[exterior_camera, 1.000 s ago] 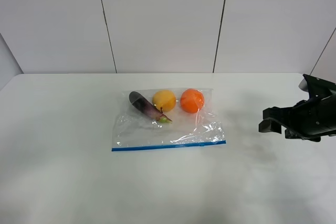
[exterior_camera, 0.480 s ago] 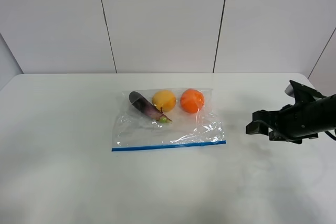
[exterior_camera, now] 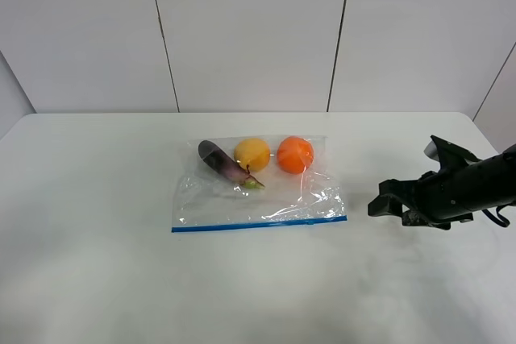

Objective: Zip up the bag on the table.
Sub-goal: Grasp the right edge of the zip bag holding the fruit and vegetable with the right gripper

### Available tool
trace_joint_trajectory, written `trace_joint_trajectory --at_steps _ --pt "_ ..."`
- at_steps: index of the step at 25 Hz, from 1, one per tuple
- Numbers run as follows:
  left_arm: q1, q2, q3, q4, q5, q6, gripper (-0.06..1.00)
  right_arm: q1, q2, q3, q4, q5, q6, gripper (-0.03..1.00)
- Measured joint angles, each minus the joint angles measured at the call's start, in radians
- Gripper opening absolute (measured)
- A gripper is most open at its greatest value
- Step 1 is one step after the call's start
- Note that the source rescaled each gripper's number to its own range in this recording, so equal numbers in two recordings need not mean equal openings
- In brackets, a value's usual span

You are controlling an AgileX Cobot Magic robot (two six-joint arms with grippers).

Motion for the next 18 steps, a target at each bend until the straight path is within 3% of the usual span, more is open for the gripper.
trace_joint_trajectory --at_steps 10,18 --pt "0.000 0.000 0.000 0.000 0.000 0.000 1.00 0.000 -0.017 -0.008 -0.017 0.009 -0.010 0.98" --pt "0.000 0.000 0.000 0.000 0.000 0.000 1.00 0.000 -0.160 -0.008 -0.026 0.018 -0.010 0.98"
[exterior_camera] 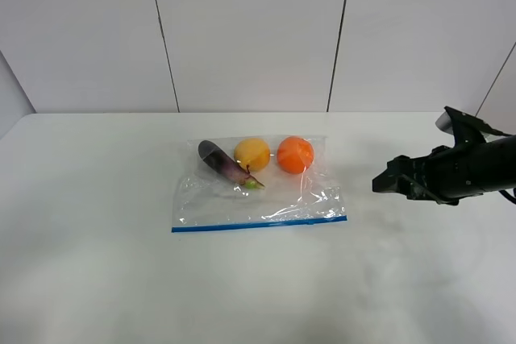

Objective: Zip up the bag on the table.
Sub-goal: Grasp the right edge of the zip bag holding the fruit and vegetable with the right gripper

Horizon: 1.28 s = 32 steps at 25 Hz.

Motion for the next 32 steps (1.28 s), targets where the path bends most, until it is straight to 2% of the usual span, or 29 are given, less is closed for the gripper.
trace_joint_trajectory --at_steps 7,12,17,22,32 --pt "0.000 0.000 0.000 0.000 0.000 0.000 1.00 0.000 0.011 0.000 0.010 0.009 0.001 0.98" --pt "0.000 0.000 0.000 0.000 0.000 0.000 1.00 0.000 0.087 0.000 0.054 0.018 -0.055 0.98" --pt "0.000 0.000 0.000 0.000 0.000 0.000 1.00 0.000 0.170 -0.001 0.179 0.047 -0.185 0.98" --pt "0.000 0.000 0.000 0.000 0.000 0.000 1.00 0.000 0.254 -0.004 0.336 0.117 -0.358 0.98" --pt "0.000 0.000 0.000 0.000 0.000 0.000 1.00 0.000 0.370 -0.005 0.480 0.134 -0.535 0.98"
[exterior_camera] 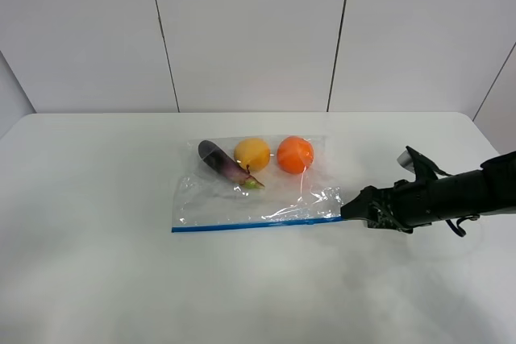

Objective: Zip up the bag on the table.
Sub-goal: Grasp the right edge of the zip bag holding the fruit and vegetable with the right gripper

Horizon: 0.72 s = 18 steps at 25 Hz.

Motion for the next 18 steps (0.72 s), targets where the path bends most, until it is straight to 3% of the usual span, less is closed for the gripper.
trace_joint_trajectory --at_steps 11,18 --pt "0.000 0.000 0.000 0.000 0.000 0.000 1.00 0.000 0.097 -0.062 0.047 0.102 -0.067 0.94" --pt "0.000 0.000 0.000 0.000 0.000 0.000 1.00 0.000 0.134 -0.070 0.063 0.116 -0.072 0.83"
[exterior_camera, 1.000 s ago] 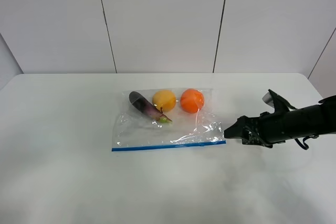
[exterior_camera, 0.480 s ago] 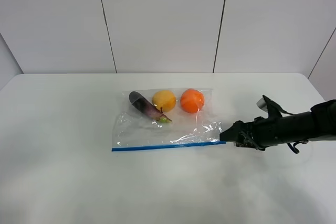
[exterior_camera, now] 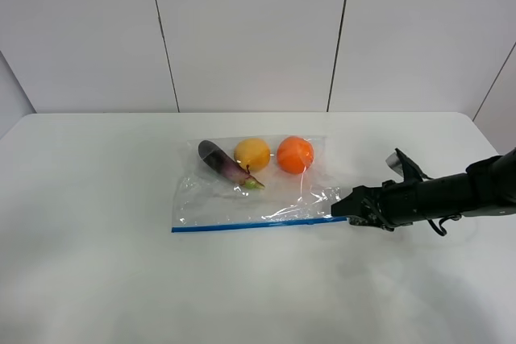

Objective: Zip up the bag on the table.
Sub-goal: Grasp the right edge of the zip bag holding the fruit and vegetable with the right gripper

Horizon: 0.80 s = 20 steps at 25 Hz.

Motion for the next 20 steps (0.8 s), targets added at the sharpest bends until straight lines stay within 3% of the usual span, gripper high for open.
trace_joint_trajectory --at_steps 7,16,20 --pt "0.000 0.000 0.000 0.000 0.000 0.000 1.00 0.000 0.018 -0.001 0.005 0.010 -0.014 0.63" --pt "0.000 0.000 0.000 0.000 0.000 0.000 1.00 0.000 0.018 -0.001 0.026 -0.027 -0.040 0.19" --pt "0.000 0.000 0.000 0.000 0.000 0.000 1.00 0.000 0.019 -0.001 0.039 -0.041 -0.052 0.10"
